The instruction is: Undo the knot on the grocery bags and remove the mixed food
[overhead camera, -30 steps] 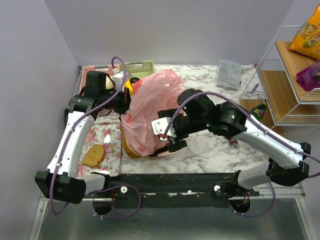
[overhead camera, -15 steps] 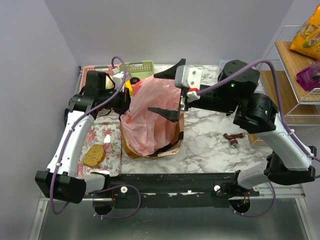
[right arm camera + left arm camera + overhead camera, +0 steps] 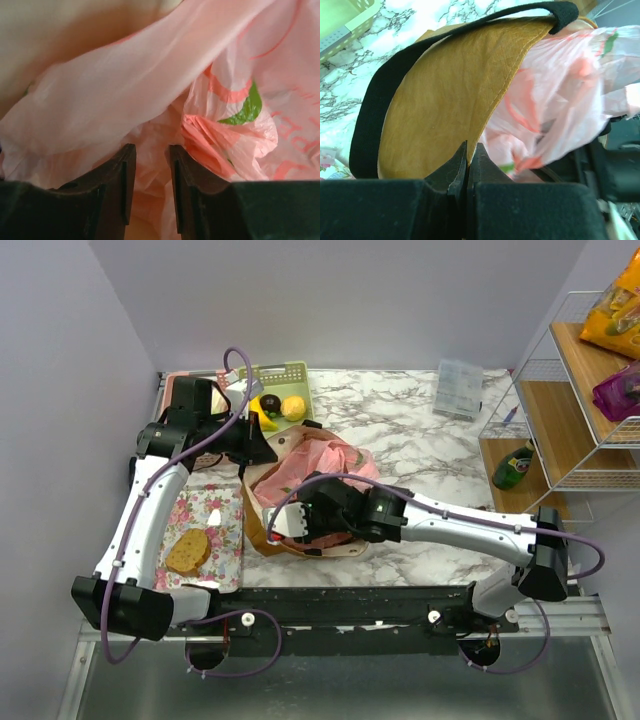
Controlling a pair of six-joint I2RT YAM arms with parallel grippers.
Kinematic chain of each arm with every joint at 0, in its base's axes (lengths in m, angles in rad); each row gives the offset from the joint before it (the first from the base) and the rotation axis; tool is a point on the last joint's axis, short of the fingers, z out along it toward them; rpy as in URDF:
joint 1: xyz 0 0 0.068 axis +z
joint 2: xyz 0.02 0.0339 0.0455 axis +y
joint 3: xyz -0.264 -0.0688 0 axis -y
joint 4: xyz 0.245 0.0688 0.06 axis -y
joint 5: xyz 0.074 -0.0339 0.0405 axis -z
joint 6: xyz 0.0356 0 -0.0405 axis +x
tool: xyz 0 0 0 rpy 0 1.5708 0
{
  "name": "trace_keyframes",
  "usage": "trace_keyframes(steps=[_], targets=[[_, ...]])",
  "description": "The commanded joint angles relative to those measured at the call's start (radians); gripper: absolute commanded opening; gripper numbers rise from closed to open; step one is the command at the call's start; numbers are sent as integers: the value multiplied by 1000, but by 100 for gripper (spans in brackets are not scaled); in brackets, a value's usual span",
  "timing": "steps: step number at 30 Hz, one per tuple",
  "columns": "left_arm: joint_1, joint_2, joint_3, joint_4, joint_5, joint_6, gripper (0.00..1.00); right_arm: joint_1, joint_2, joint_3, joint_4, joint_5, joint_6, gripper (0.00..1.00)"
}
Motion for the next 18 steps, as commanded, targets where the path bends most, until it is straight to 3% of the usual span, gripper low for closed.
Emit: trace_keyframes(steps=[1,4,5,8,11,18], targets=[[11,15,3,-4,52,1,0,-6,-5,-133,32,80,-48,39],[15,39,13,-11,59,1,0,-12,48,-179,42,61,-32,43],[15,48,20,-18,60,4,0,-16,65,-154,25,39,-8,48],[15,67,37,-35,64,14,0,-31,85,-9,-28,-10,46,75],[15,72,44,-40,66,22,0,-33,60,129,-44,-74,71,88],[15,92,73,-42,68,30,0,-33,19,431,-231,-276,146,91]])
